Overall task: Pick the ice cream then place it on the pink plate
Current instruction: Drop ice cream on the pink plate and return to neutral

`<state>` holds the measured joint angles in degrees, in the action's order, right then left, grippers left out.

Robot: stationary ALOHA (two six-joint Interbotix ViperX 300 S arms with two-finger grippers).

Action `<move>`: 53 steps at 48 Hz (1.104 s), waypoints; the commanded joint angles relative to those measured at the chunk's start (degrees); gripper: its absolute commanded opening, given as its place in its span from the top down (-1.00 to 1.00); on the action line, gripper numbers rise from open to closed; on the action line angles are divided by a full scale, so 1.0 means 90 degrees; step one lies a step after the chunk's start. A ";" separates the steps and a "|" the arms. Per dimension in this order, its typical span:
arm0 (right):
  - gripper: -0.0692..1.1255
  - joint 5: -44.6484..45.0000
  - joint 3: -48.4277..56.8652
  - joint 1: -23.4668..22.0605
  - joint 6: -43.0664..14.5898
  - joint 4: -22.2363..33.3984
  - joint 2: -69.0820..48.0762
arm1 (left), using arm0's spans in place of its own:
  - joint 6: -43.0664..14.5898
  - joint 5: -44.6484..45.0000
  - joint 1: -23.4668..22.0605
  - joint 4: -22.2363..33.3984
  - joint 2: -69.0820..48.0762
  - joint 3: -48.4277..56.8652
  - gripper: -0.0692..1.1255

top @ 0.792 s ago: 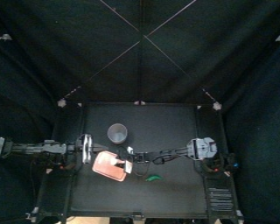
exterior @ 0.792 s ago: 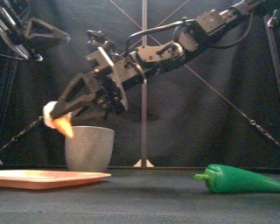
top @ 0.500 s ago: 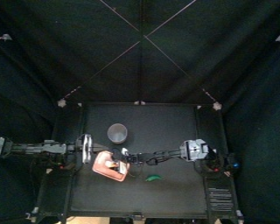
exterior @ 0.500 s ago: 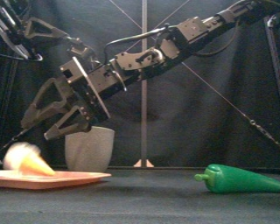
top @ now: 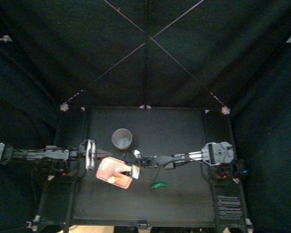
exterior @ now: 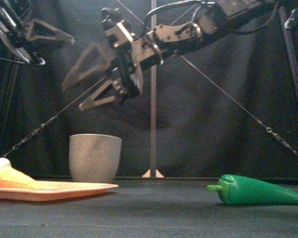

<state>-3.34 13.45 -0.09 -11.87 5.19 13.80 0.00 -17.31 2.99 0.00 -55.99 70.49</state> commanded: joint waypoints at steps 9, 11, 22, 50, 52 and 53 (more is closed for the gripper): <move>-0.84 -0.1348 0.1699 -0.0137 0.0020 -0.0010 -0.2070 | -0.0020 -0.0039 0.0029 0.0000 0.0010 -0.0049 0.95; -0.84 -0.1465 0.1953 -0.0146 0.0020 -0.0010 -0.2305 | -0.0020 -0.0039 0.0029 0.0000 0.0010 -0.0039 0.95; -0.84 -0.2305 0.3262 -0.0107 0.0039 0.0000 -0.3662 | -0.0020 -0.0039 0.0029 -0.0020 0.0010 -0.0029 0.95; -0.84 -0.2803 0.5361 0.0205 0.0059 0.0811 -0.7002 | -0.0020 -0.0088 0.0039 -0.0020 -0.0078 0.0000 0.95; -0.84 -0.2793 0.5430 0.0195 0.0039 0.0869 -0.7188 | -0.0020 -0.0088 0.0039 -0.0020 -0.0107 0.0000 0.95; -0.84 -0.2803 0.5459 0.0195 0.0039 0.0898 -0.7256 | -0.0020 -0.0088 0.0029 -0.0020 -0.0127 0.0000 0.95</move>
<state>-28.04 62.40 1.85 -11.43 12.57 -49.04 -0.18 -17.49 3.16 -0.09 -56.95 71.19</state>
